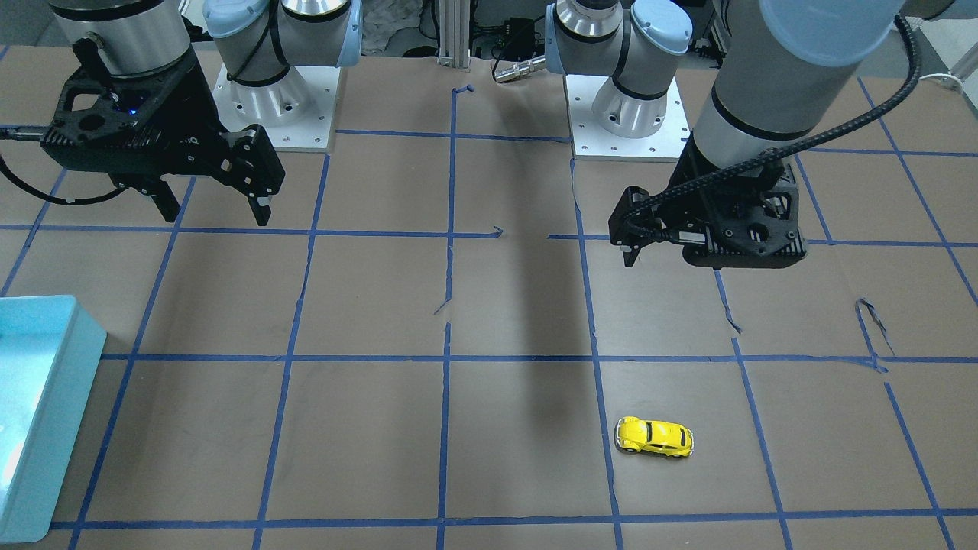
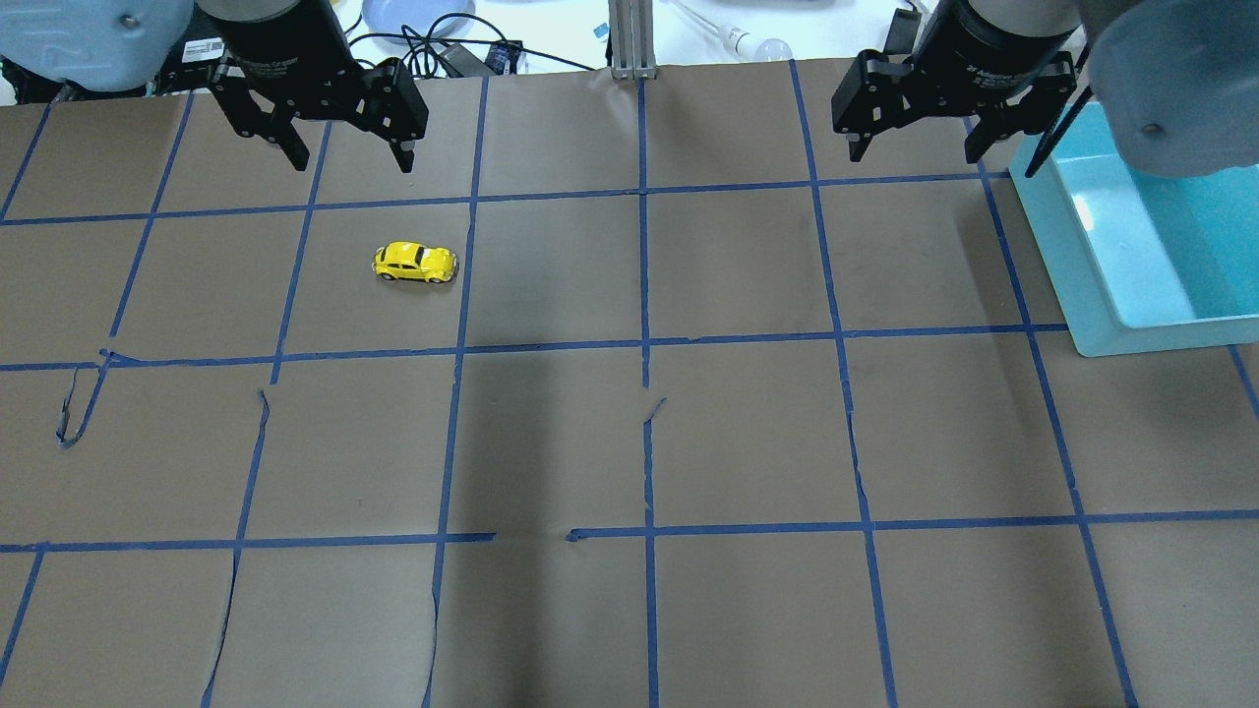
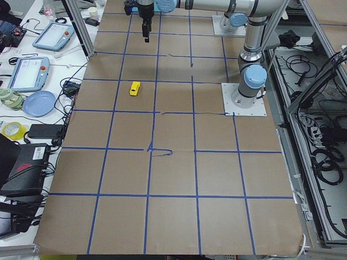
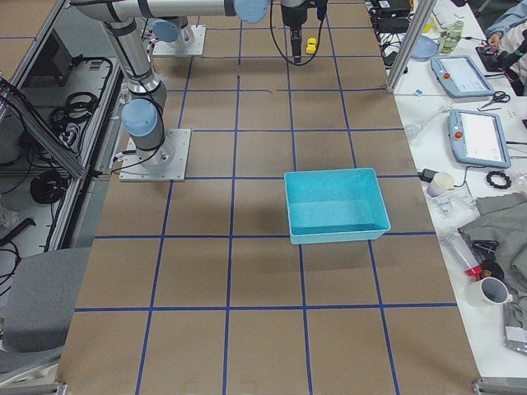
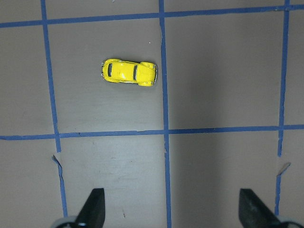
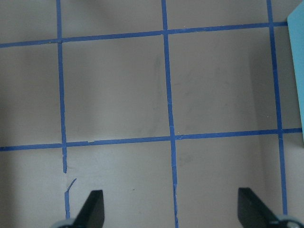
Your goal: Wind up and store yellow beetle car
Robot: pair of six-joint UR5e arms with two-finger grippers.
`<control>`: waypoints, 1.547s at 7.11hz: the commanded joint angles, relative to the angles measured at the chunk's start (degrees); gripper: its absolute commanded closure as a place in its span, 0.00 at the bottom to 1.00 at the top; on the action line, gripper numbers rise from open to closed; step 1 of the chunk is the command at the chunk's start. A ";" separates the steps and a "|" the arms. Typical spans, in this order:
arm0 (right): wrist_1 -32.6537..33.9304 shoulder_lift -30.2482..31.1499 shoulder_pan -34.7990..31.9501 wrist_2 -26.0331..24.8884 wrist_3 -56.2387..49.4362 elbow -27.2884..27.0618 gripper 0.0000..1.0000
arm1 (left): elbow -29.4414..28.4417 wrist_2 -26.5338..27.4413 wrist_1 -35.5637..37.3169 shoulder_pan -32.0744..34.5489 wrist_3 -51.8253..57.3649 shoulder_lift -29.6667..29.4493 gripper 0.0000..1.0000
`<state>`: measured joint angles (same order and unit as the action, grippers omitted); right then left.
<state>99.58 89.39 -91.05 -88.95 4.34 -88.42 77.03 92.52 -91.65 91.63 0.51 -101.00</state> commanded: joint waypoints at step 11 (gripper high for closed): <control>0.97 -4.30 0.18 1.85 0.40 5.17 0.00 | 2.24 -0.06 -0.19 -0.58 -0.69 1.95 0.00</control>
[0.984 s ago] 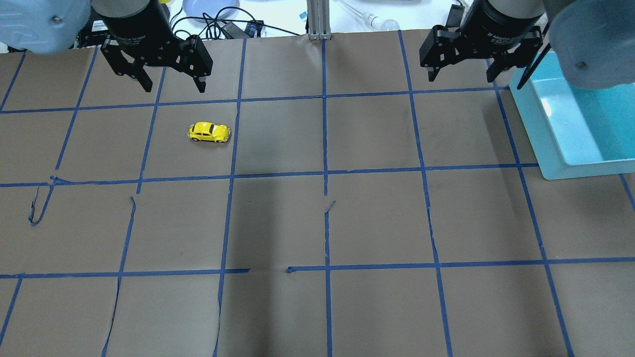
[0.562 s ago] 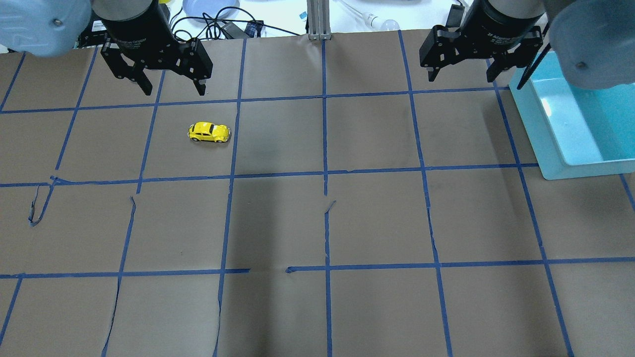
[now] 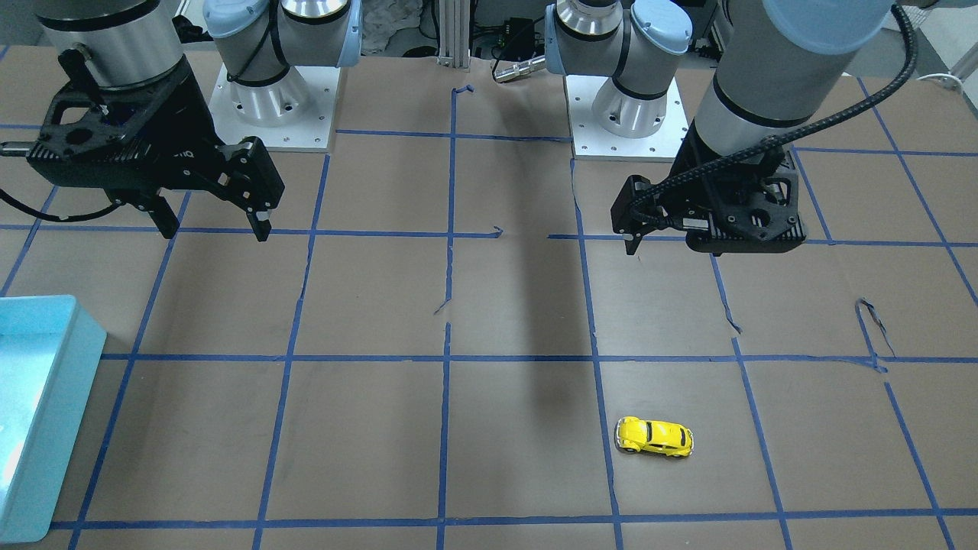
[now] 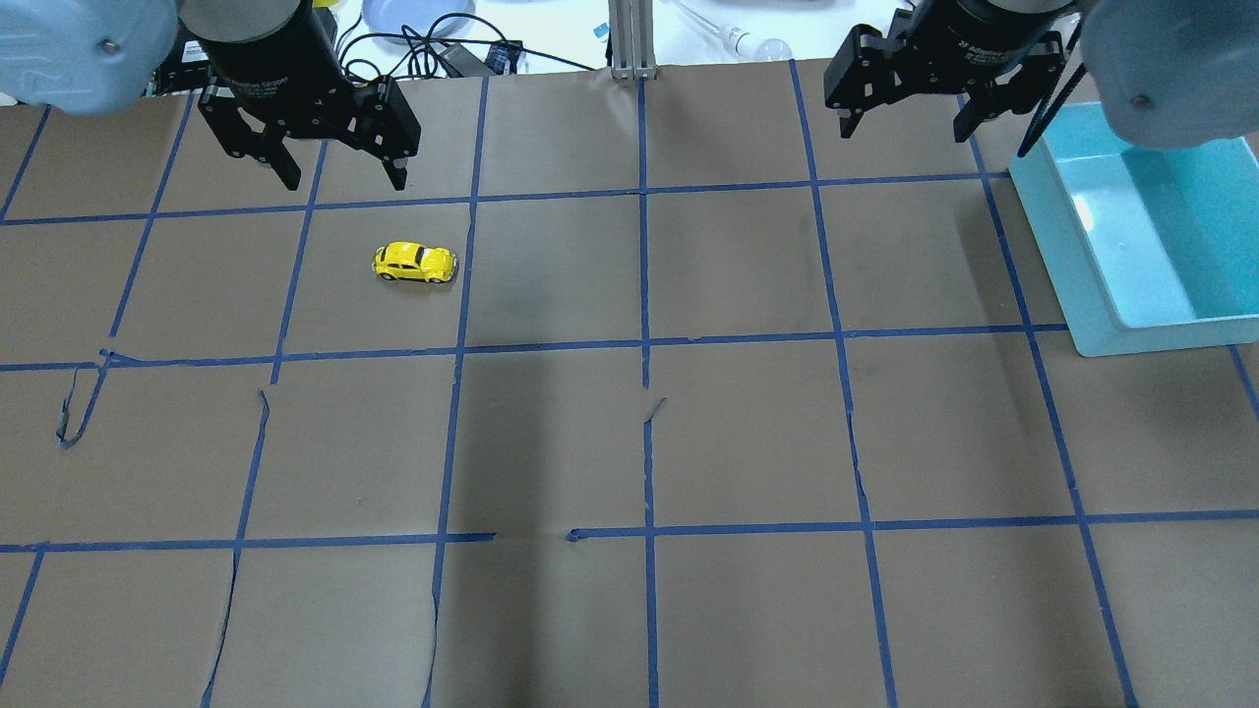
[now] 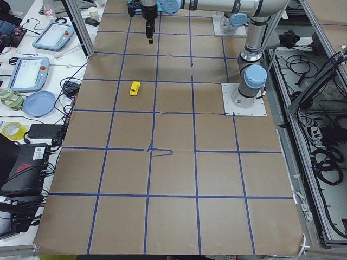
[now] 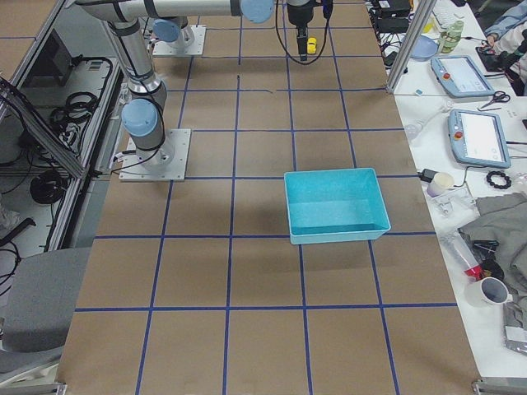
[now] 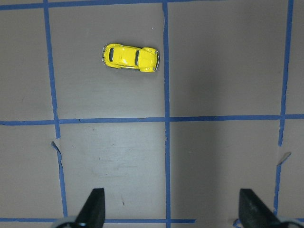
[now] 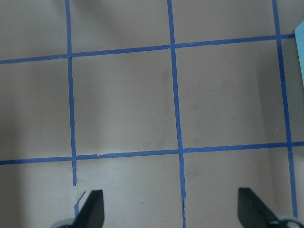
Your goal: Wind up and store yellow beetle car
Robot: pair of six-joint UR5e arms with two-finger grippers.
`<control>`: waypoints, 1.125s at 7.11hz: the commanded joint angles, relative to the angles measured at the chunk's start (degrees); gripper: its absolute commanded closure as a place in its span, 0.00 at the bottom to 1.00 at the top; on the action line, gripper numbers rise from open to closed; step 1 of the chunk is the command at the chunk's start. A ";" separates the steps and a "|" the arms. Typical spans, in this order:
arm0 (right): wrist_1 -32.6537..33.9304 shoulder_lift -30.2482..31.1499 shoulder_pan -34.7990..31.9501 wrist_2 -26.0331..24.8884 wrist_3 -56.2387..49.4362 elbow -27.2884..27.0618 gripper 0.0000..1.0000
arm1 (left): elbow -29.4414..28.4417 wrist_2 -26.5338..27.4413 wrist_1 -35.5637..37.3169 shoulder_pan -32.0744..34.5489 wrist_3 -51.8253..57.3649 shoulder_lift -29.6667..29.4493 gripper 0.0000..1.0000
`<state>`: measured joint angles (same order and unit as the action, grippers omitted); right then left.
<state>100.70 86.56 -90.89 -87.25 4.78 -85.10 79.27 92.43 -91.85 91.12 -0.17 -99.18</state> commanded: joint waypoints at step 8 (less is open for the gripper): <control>-0.94 0.36 0.01 -0.81 -3.29 -1.39 0.00 | 0.00 -0.32 0.09 -0.15 -0.18 0.13 0.00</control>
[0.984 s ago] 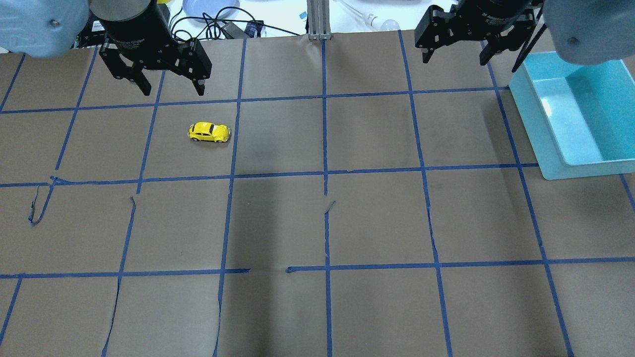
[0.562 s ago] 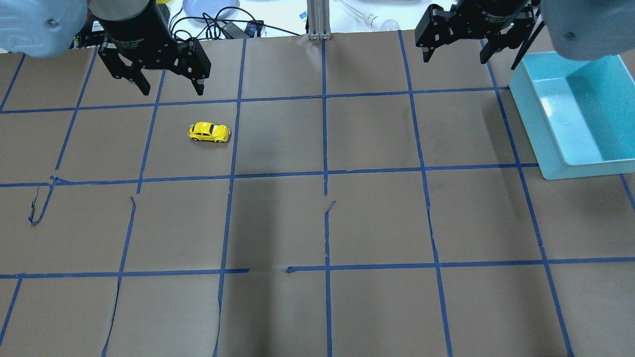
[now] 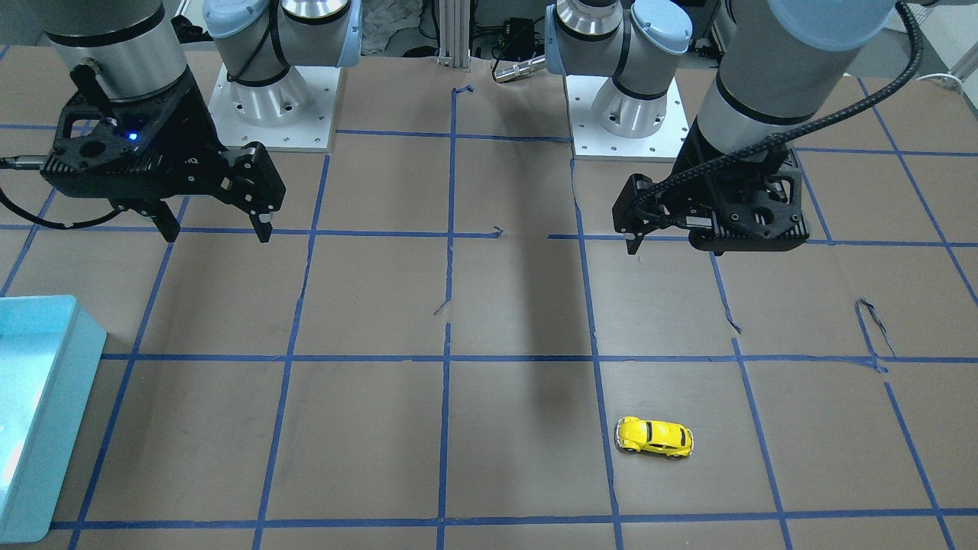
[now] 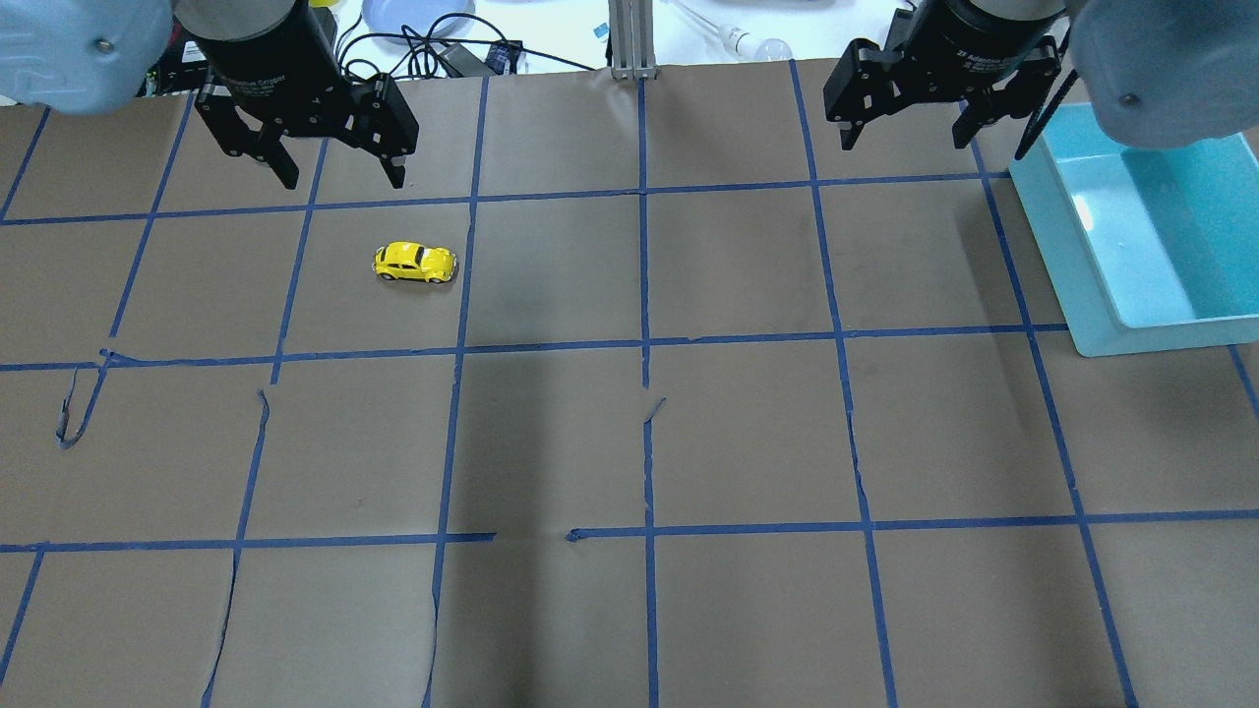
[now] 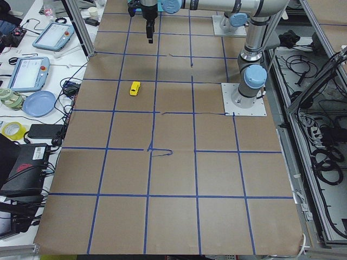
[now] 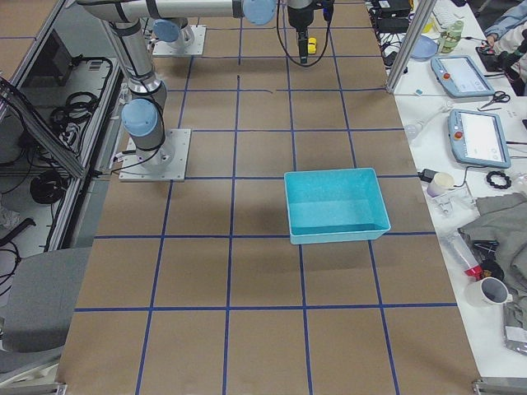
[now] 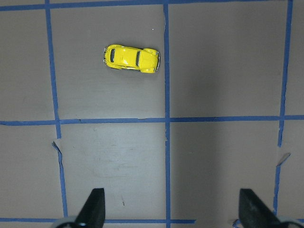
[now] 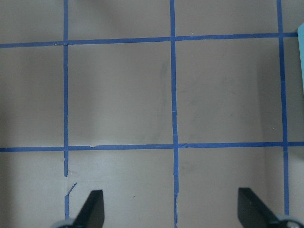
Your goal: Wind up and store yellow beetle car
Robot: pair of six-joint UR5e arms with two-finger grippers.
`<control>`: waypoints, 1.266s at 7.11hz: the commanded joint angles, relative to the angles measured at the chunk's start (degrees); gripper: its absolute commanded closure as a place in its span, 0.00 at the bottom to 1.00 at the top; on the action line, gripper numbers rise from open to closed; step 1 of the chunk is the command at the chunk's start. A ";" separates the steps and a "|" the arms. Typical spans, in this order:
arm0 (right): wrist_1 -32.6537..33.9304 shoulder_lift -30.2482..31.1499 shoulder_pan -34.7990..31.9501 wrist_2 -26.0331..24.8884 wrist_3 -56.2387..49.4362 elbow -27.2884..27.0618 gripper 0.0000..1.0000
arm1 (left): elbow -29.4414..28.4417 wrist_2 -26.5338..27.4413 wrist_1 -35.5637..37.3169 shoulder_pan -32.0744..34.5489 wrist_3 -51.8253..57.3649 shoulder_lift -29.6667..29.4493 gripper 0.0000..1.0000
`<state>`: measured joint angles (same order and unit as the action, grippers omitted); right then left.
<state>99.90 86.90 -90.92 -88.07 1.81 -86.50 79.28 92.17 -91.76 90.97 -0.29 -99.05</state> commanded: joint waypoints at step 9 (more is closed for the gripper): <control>-0.40 0.20 -0.05 -2.10 -8.40 -1.39 0.00 | 5.59 -0.32 17.00 -4.30 -15.33 -3.60 0.00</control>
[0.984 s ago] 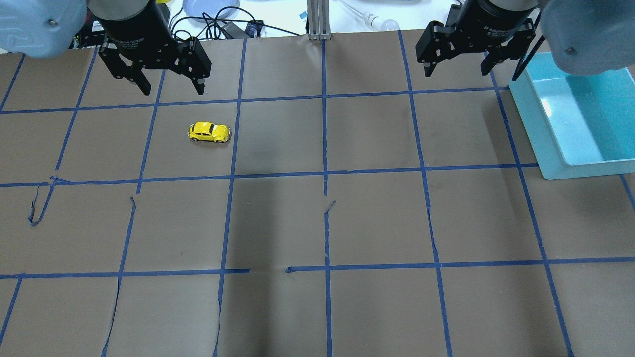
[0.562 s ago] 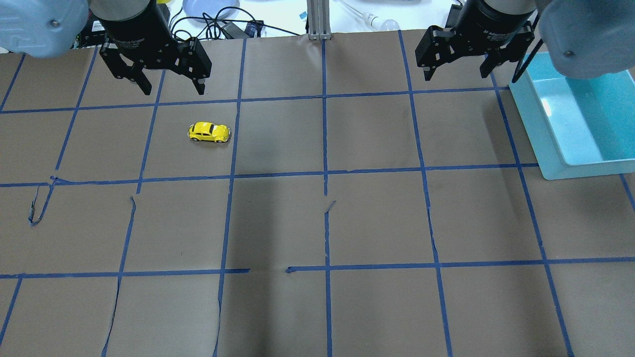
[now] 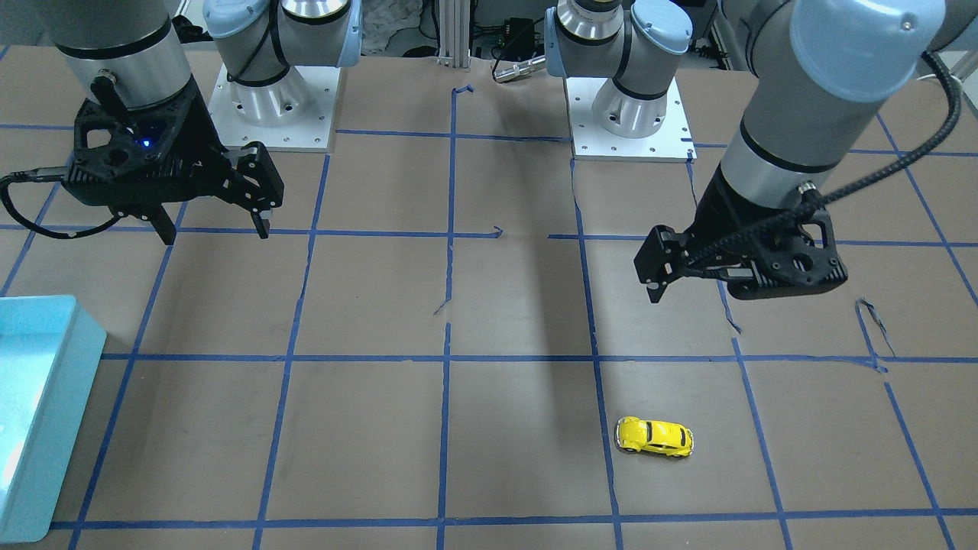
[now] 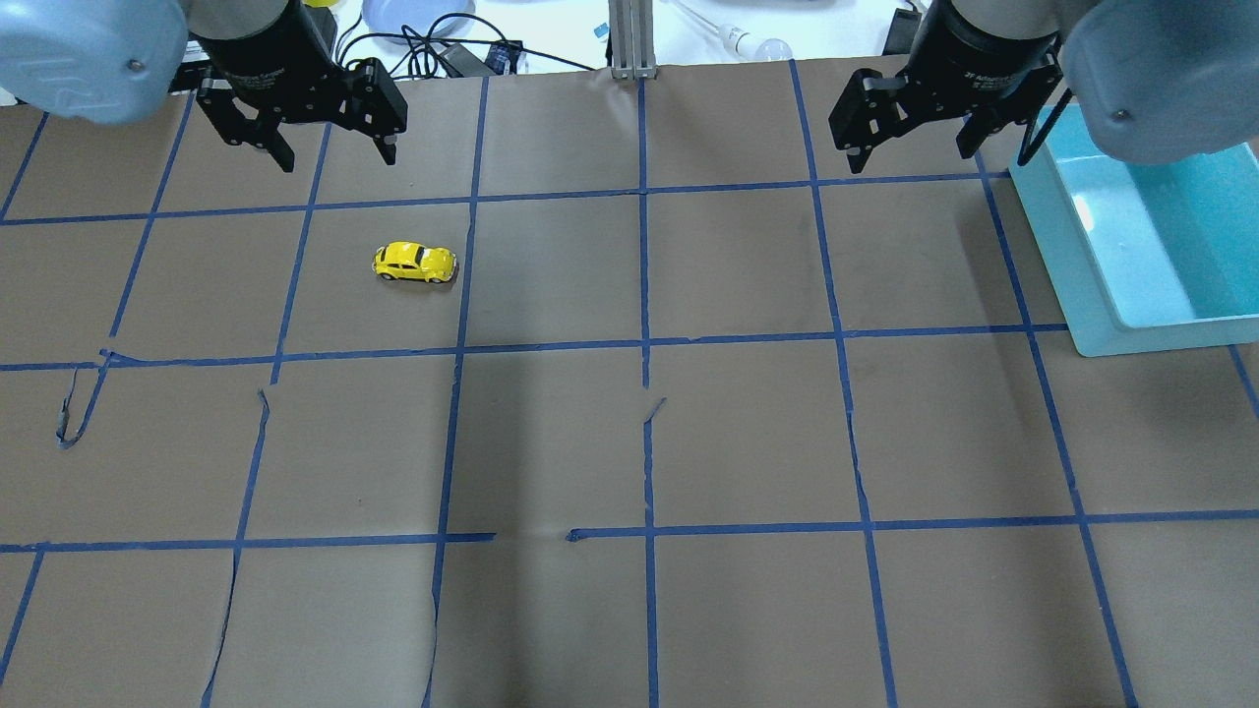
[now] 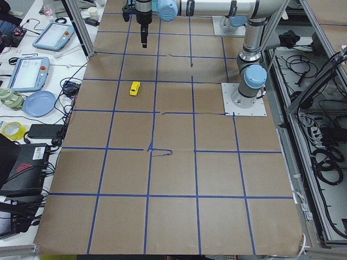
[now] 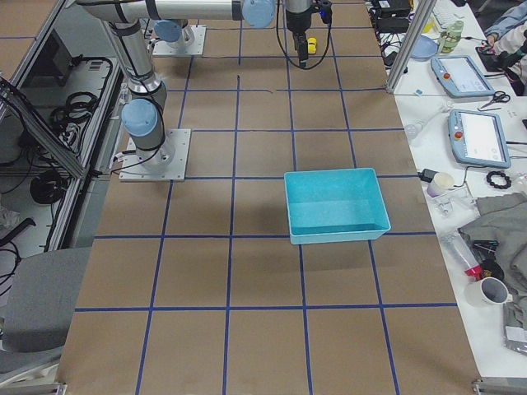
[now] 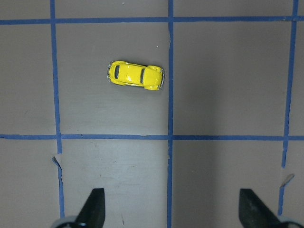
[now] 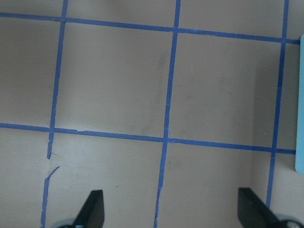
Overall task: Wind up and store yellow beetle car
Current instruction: 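Lower the left gripper over the yellow beetle car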
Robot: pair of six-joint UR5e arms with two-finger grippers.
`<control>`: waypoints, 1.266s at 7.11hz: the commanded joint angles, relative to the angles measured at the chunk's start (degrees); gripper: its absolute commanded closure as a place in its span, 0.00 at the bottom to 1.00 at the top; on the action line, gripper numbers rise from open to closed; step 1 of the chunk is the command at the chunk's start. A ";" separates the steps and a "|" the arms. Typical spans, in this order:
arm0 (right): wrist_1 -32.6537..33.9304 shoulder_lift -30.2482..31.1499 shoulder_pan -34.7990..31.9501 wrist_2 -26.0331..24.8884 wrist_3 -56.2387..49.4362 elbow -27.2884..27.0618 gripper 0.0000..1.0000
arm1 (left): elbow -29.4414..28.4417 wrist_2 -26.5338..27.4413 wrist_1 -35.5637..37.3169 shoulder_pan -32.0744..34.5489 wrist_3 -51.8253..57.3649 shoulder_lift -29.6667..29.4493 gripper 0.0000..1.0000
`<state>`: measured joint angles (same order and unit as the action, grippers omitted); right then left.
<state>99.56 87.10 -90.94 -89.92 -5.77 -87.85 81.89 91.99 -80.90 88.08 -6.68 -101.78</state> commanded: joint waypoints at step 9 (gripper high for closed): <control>-4.46 0.53 -0.02 0.54 -0.56 -0.04 0.00 | 8.55 -0.14 29.66 -3.27 -61.52 -19.93 0.00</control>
<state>95.09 87.61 -90.89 -89.40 -6.33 -87.89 90.46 91.88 -53.78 84.82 -66.92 -119.03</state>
